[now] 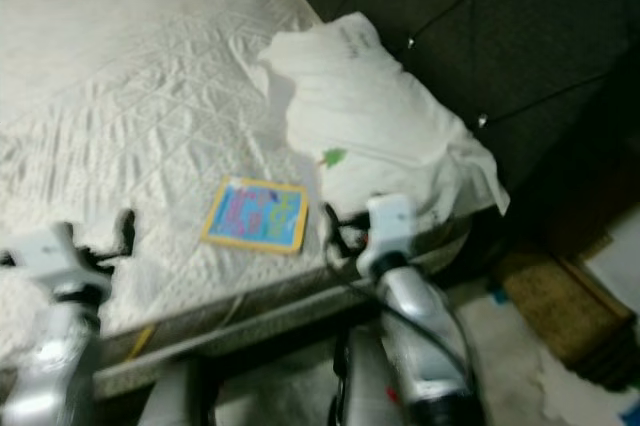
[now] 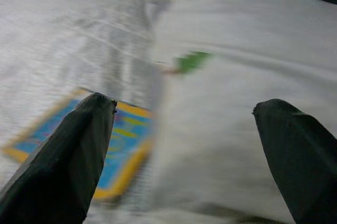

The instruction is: Clean up the room

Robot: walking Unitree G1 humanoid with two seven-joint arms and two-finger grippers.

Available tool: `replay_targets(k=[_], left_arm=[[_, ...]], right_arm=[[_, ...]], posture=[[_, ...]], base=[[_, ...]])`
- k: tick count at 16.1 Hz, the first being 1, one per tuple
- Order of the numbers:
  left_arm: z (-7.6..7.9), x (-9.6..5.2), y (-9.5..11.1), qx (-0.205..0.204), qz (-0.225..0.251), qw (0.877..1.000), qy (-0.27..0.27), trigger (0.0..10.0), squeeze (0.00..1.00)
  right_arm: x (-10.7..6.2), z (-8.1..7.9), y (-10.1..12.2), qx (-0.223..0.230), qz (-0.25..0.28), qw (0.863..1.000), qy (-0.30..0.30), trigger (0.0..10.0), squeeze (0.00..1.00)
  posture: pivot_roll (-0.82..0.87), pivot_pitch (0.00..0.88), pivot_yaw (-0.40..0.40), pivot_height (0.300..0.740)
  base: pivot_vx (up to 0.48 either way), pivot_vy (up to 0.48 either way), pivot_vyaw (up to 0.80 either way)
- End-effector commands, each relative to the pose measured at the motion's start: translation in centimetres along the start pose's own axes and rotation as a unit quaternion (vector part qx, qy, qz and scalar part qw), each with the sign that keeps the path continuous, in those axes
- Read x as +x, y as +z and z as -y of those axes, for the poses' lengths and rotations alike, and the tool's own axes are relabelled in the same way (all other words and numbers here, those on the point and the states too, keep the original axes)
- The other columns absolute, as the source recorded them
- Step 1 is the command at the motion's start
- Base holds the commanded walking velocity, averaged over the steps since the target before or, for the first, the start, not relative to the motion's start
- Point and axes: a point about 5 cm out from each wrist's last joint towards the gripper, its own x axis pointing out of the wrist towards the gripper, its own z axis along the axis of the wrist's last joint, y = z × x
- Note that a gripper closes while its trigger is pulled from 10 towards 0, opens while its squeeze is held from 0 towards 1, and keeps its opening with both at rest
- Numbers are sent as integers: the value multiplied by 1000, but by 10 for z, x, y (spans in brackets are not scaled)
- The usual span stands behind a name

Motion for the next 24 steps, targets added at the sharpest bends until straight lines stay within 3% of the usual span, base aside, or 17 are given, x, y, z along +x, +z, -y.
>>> replay_targets(k=[1,5,11,16,18,24], left_arm=[[-14,-3,-2,17,-10,999,29,10000,0],[-14,-3,-2,16,-11,999,35,10000,0],[-16,-3,-3,17,-11,999,41,10000,0],[-20,-2,-3,28,-14,998,62,10000,0],[-19,-1,-2,26,-13,998,58,10000,0],[-18,0,-2,26,-13,998,54,10000,0]], right_arm=[[0,-4,-1,4,-1,1000,4,10000,0],[-1,-6,-3,7,-5,1000,12,10000,0],[-2,-10,-4,5,-3,1000,29,10000,0],[-1,-10,-5,-6,-8,1000,30,10000,0],[-1,-12,-4,-23,-8,999,43,10000,0],[-2,-12,-4,-13,-5,999,41,10000,0]], posture=[[-73,111,-10,576],[-71,105,-11,576],[-70,99,-14,527],[-72,101,-12,517],[-75,104,-10,517],[-74,111,-10,517]], base=[[0,0,0],[0,0,0],[0,0,147],[0,0,0],[0,0,800],[0,0,530]])
